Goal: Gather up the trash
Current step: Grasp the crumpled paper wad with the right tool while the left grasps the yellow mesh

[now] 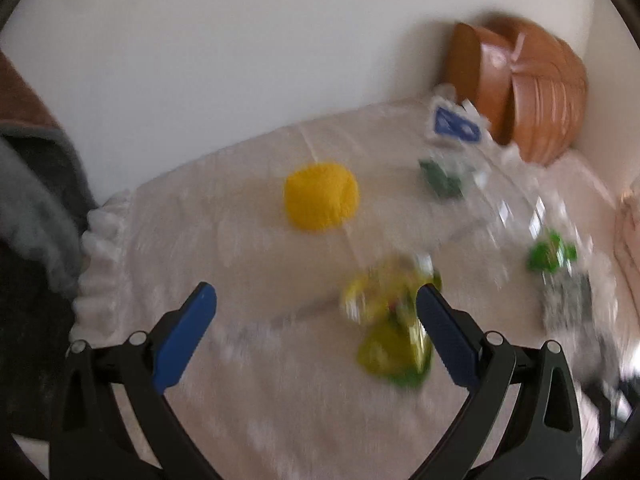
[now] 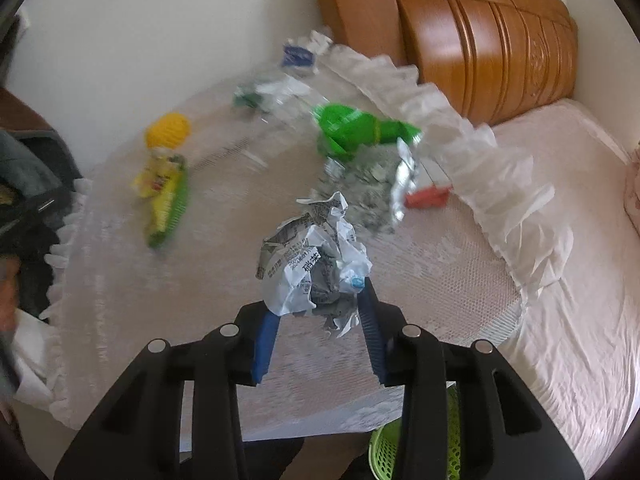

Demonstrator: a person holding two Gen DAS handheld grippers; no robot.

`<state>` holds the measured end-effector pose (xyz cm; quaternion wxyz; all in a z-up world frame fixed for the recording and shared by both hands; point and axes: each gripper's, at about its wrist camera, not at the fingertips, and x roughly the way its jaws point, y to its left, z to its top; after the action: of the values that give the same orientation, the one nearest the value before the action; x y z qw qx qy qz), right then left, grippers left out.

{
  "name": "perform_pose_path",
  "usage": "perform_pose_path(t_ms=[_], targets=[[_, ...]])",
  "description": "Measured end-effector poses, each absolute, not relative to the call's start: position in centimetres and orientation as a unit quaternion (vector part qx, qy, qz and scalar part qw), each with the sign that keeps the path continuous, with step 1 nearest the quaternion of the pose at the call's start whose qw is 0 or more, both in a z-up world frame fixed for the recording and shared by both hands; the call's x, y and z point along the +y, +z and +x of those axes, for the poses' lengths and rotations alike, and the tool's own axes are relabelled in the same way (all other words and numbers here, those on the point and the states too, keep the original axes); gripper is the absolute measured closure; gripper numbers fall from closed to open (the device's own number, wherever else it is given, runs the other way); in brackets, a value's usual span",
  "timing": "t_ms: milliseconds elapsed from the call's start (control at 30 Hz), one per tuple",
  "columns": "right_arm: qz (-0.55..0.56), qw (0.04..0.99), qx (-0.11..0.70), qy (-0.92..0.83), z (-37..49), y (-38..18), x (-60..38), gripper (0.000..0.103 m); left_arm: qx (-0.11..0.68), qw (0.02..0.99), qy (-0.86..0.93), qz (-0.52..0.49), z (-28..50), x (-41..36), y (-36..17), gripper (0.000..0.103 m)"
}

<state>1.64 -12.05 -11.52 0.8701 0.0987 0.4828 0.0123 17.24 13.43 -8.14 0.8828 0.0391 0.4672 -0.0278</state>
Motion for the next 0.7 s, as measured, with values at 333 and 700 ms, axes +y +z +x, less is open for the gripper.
perform_pose_path(t_ms=[333, 700], targets=[[0.102, 0.879, 0.466, 0.001, 2.3, -8.6, -9.8, 0.061, 0.514, 0.855, -0.034, 0.063, 28.9, 11.4, -14.6, 0.007], [0.117, 0.872, 0.476, -0.010, 3.8, -9.1, -9.5, 0.061, 0.548, 0.836, -0.021, 0.026, 31.1, 12.9, -17.0, 0.057]])
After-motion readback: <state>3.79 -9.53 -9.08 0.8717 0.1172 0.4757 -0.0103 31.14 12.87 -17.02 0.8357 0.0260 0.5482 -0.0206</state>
